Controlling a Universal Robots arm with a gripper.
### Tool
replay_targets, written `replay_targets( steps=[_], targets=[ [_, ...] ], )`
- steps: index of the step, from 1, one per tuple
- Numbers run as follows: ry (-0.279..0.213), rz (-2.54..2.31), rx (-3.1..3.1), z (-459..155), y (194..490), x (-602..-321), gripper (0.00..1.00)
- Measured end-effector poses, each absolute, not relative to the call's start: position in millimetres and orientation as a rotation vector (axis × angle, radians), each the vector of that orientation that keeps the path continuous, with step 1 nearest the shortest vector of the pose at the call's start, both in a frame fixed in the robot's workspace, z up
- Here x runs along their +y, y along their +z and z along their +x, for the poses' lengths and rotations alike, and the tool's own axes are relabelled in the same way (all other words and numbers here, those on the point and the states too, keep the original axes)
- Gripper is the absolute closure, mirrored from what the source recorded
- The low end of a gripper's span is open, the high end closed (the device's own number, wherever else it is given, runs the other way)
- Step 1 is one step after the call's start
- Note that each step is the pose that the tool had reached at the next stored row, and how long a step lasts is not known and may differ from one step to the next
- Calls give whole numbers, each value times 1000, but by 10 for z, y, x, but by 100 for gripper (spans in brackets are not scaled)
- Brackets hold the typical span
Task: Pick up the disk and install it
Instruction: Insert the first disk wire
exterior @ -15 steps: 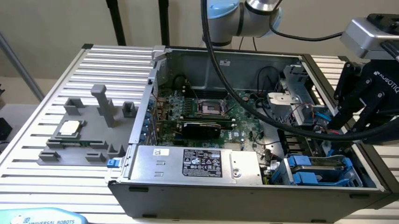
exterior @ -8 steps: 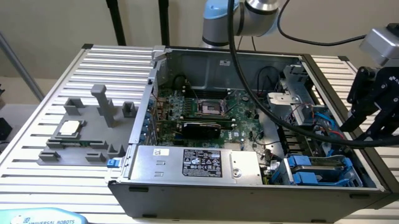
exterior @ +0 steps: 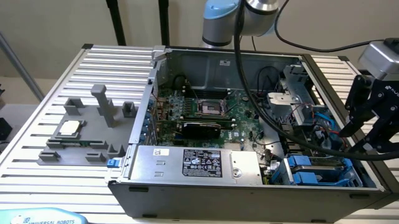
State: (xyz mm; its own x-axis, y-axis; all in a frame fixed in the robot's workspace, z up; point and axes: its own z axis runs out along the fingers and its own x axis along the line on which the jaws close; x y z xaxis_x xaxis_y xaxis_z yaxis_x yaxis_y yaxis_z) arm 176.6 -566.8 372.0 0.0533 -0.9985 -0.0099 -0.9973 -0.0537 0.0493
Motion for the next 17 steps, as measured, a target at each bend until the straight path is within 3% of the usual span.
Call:
replay_targets(
  steps=[17],
  targets=[
    [-104, 2322, -2111, 1623, 3511, -5668, 59]
  ],
)
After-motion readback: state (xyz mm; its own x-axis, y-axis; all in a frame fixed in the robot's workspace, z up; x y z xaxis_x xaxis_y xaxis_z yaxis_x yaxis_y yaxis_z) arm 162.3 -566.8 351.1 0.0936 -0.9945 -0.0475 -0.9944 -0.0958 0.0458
